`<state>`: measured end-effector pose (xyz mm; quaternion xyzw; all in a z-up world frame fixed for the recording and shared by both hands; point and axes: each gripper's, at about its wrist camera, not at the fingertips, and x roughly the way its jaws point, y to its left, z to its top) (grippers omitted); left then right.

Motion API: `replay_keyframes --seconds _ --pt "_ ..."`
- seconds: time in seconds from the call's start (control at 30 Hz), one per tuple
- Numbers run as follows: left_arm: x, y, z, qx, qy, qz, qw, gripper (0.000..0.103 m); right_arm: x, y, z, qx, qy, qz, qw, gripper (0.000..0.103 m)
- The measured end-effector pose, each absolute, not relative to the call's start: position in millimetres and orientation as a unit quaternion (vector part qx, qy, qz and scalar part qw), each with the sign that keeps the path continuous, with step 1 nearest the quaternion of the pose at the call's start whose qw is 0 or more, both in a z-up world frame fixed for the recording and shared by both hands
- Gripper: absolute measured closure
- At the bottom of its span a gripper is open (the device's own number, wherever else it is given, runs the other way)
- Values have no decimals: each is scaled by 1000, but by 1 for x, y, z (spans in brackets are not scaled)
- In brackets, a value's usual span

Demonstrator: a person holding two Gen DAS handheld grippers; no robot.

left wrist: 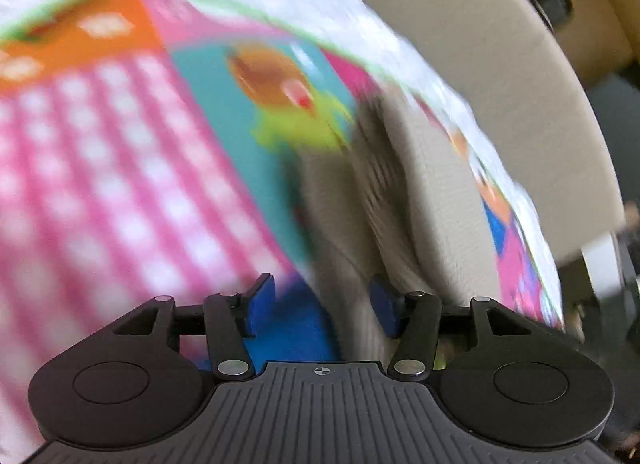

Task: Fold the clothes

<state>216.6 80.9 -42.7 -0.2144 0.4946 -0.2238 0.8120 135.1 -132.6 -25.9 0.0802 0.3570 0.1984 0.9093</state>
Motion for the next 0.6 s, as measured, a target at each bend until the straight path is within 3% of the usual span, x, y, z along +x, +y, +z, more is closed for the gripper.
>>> replay_keyframes --seconds 0.2,0.33,0.4,0.43,0.47,0.53,0.6 --pt "225 73 5 -239 404 -269 841 47 126 -94 -40 -9 350 192 917 82" --pt "232 30 2 -223 406 -305 832 47 116 -81 -35 -72 335 200 918 67" --pt "238 16 -10 -203 421 -303 831 56 109 -89 -24 -76 327 216 917 63" --pt "242 13 -17 -193 426 -301 831 60 105 -98 -16 -71 320 218 919 54" --pt "242 18 -19 -201 428 -304 827 64 102 -110 -7 -63 311 217 923 37" --pt "244 27 -24 -217 430 -308 821 66 99 -127 2 -53 305 207 928 22" --pt "245 36 -28 -231 431 -312 814 66 105 -136 -4 -53 316 183 929 22"
